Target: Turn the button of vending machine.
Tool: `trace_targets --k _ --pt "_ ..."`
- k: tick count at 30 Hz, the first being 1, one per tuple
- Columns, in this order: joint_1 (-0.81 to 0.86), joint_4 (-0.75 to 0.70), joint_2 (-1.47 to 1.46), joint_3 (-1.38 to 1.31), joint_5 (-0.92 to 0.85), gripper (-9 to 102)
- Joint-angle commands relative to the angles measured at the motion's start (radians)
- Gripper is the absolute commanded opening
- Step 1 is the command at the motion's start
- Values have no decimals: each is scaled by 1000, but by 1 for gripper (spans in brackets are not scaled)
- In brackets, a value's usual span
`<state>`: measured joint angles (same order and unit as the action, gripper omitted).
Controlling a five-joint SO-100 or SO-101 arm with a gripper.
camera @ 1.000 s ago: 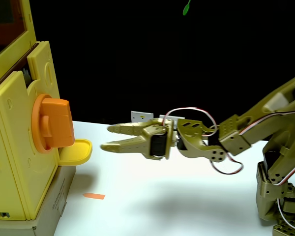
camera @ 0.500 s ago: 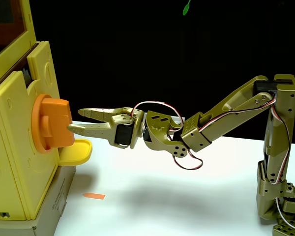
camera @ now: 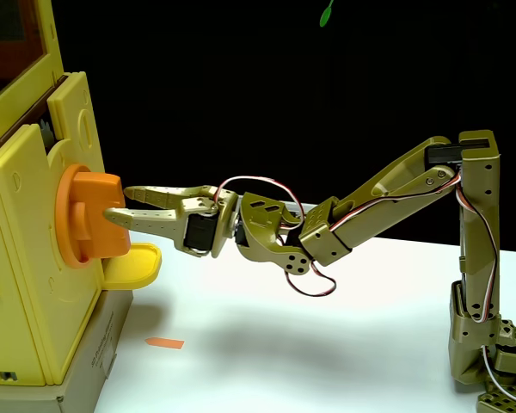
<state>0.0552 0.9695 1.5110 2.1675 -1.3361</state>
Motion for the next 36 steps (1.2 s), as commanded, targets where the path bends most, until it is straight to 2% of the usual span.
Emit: trace_targets --k 1,10,20,31,36 --pt "-25 -14 -11 -72 -15 29" --pt "-49 -14 -41 -95 -32 25" --pt "-69 -12 -38 -92 -35 -1" --pt "-86 18 -37 -55 -69 -1" --pt "-94 49 -23 -32 -18 -1"
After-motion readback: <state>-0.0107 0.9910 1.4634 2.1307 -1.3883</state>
